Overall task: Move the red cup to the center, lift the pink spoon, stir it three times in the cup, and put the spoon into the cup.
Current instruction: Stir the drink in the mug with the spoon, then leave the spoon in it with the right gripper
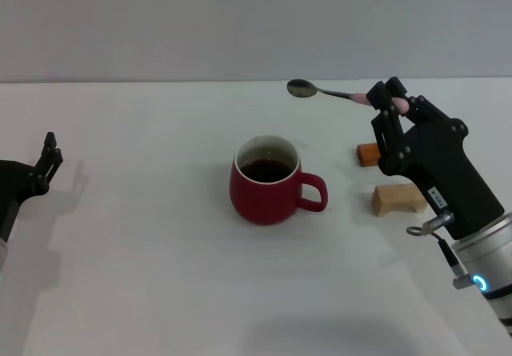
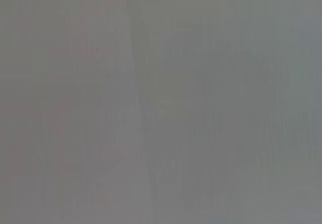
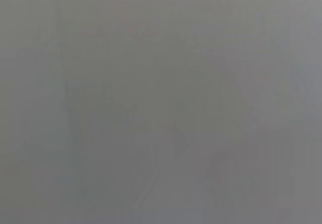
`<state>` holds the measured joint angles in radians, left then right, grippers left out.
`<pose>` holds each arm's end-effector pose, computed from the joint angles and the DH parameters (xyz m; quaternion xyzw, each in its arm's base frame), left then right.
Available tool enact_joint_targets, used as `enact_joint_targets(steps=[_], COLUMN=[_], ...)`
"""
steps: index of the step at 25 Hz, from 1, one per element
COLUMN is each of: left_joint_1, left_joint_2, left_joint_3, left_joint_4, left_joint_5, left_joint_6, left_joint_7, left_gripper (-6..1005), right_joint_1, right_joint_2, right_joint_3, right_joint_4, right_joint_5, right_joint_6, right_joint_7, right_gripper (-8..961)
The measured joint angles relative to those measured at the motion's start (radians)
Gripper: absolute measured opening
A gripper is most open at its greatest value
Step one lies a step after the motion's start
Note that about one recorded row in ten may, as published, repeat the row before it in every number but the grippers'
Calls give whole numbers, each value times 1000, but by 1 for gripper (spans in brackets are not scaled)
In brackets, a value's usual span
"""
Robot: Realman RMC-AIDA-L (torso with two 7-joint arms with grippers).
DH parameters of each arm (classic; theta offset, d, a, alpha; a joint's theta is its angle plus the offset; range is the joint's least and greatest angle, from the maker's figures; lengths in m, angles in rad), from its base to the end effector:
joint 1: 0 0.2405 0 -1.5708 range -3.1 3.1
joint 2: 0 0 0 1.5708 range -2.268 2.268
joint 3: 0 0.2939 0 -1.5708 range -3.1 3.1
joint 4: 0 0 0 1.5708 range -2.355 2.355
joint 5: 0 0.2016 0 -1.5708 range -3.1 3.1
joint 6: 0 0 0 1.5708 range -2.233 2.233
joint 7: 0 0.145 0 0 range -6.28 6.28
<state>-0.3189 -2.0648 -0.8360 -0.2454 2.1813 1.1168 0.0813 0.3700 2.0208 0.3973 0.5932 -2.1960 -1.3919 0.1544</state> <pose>-0.3857 0.3097 -0.0233 -0.6753 -0.2315 -0.2150 0.6665 0.2445 0.2908 -0.0718 -0.7277 0.1820 0.5073 0.4243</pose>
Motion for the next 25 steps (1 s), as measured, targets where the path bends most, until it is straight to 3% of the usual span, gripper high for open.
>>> enact_joint_targets(steps=[1, 5, 10, 18, 25], left_joint_1=[0, 0, 0, 2, 5], left_joint_2=[0, 0, 0, -2, -2], left_joint_3=[0, 2, 1, 0, 0], left_joint_4=[0, 0, 0, 0, 0], left_joint_5=[0, 0, 0, 0, 0], left_joint_6=[0, 0, 0, -3, -3], left_joint_7=[0, 0, 0, 0, 0], left_gripper=[840, 840, 840, 840, 840], right_joint_1=[0, 9, -2, -22, -87], right_joint_2=[0, -40, -55, -64, -54], right_joint_3=[0, 0, 5, 16, 52], right_joint_4=[0, 85, 191, 289, 373], right_joint_5=[0, 0, -1, -1, -15], right_joint_6=[0, 88, 205, 315, 384], right_joint_7=[0, -18, -137, -209, -286], right_gripper=[136, 136, 137, 137, 137])
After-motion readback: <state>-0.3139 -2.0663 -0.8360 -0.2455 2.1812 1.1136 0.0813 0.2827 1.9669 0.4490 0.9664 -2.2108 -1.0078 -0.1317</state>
